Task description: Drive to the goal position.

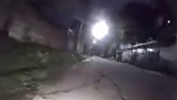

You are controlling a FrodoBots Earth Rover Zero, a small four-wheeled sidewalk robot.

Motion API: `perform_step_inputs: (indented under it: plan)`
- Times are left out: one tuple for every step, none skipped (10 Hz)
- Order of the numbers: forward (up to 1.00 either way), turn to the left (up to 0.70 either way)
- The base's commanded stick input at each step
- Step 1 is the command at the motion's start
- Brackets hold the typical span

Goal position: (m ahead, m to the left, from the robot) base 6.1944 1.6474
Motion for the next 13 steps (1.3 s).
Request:
perform_step_inputs:
  plan:
    - [0.50,0.00]
    - [0.50,0.00]
    - [0.50,0.00]
    - [0.50,0.00]
    - [0.50,0.00]
    - [0.50,0.00]
    - [0.50,0.00]
    - [0.50,0.00]
    - [0.50,-0.03]
    - [0.50,-0.38]
    - [0.50,-0.50]
    - [0.50,-0.50]
    - [0.50,-0.50]
